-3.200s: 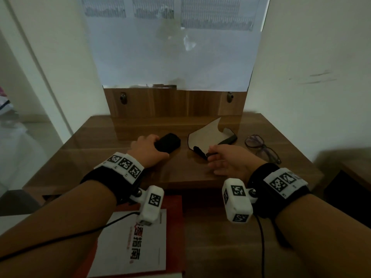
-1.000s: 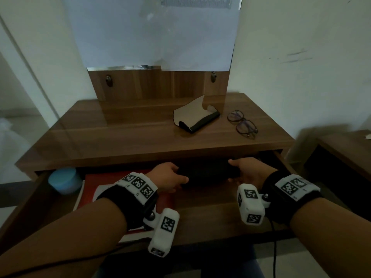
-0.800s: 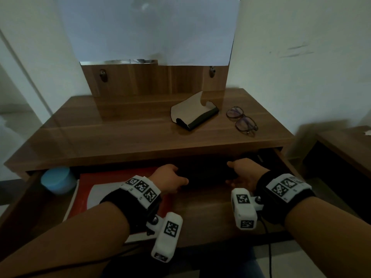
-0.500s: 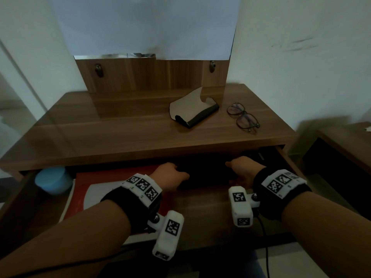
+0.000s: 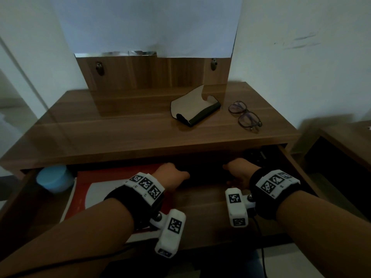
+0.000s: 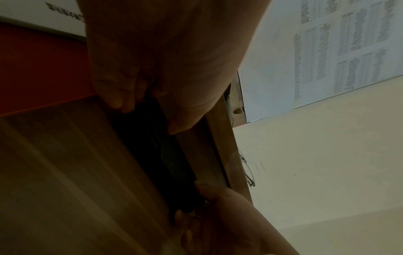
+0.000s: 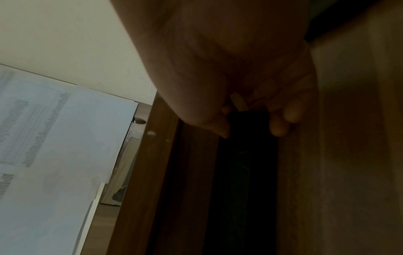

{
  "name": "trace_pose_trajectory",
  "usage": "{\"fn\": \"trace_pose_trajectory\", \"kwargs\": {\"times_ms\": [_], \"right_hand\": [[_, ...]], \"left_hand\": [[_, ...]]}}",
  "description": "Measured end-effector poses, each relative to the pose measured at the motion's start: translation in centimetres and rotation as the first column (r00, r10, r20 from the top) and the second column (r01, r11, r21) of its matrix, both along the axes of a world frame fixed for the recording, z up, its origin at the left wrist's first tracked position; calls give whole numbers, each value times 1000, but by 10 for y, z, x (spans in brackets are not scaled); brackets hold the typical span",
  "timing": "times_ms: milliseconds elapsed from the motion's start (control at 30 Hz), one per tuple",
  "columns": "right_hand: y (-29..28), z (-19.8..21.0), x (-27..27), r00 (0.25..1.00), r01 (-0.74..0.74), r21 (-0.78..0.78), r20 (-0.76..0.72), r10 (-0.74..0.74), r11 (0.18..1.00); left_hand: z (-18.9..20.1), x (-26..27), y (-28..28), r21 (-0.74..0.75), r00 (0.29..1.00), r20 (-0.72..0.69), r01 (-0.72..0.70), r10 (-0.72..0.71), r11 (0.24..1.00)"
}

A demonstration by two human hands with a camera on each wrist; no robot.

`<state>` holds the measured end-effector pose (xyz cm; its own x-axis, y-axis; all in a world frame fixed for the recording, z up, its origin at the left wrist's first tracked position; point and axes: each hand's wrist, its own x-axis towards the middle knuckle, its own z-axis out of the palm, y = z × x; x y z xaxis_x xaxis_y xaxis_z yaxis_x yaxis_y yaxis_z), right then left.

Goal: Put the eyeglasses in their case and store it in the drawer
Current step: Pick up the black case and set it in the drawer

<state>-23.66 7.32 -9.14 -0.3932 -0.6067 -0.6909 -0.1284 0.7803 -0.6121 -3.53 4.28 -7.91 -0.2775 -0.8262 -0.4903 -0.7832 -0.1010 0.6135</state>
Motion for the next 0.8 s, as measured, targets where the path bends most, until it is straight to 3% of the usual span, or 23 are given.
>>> {"fn": "trace_pose_trajectory", "kwargs": {"times_ms": [200,567,800], "right_hand": [[1,-2,1,1000,0,-21,14,0,1000],[13,11,3,996,-80,-70,-53,77,994],[14,34,5,997,-8,-181,-78,-6,983]], "left_hand": [[-3,2,-1,42,1000,-17,-14,15,999],[6,8,0,-13,1000,-25,-12,11,1000],[28,6,8,-65,997,-61,34,-38,997]]}}
